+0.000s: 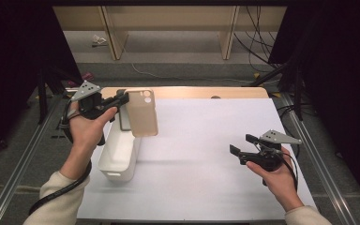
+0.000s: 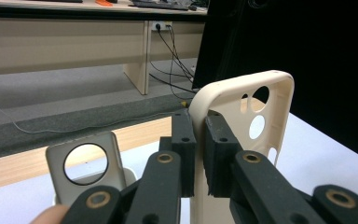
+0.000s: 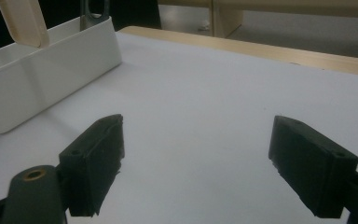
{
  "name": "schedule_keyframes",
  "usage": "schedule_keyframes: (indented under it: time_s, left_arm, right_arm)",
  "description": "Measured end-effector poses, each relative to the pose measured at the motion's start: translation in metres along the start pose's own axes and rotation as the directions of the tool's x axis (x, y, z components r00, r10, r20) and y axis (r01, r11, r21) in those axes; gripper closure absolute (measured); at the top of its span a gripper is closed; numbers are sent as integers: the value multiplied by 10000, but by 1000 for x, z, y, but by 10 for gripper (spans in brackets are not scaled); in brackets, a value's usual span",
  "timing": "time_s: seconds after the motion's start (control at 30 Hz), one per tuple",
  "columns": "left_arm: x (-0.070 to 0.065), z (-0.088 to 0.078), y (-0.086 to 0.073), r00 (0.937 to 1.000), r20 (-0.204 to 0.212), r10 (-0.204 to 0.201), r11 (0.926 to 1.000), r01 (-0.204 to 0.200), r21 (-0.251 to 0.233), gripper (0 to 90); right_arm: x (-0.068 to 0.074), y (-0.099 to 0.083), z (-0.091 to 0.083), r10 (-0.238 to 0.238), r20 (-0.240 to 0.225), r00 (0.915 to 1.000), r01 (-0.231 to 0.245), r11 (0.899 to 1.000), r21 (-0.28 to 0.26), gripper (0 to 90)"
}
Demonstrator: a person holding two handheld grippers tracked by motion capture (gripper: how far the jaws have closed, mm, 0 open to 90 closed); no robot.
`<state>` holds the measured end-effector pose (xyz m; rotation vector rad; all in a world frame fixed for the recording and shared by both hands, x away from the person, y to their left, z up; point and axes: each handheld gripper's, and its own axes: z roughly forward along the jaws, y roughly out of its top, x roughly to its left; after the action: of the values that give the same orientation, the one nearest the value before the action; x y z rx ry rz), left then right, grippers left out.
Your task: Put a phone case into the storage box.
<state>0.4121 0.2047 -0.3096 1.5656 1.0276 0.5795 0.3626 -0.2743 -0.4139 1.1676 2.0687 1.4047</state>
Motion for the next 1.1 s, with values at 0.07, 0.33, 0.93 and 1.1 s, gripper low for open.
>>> schedule_keyframes:
  time_s: [0.07, 0.33, 0.93, 1.1]
  left_arm:
    - [2, -1, 1, 10000, -51, 55, 10000, -55, -37, 840]
    - [10, -6, 4, 9995, -311, 84, 10000, -85, -35, 840]
    - [27, -15, 7, 9974, -715, 41, 10000, -43, -27, 840]
    - [31, -17, 8, 9964, -848, 91, 9999, -94, -36, 840]
  right_arm:
    - [0, 0, 0, -17, 12, 10000, 17, 10000, -3, 190]
    - [-1, -1, -2, 25, 54, 10000, -25, 10000, -22, 190]
    - [-3, -2, -5, 71, 115, 9999, -70, 10000, -36, 189]
    - [-4, -2, -5, 96, 124, 9999, -96, 9999, -29, 189]
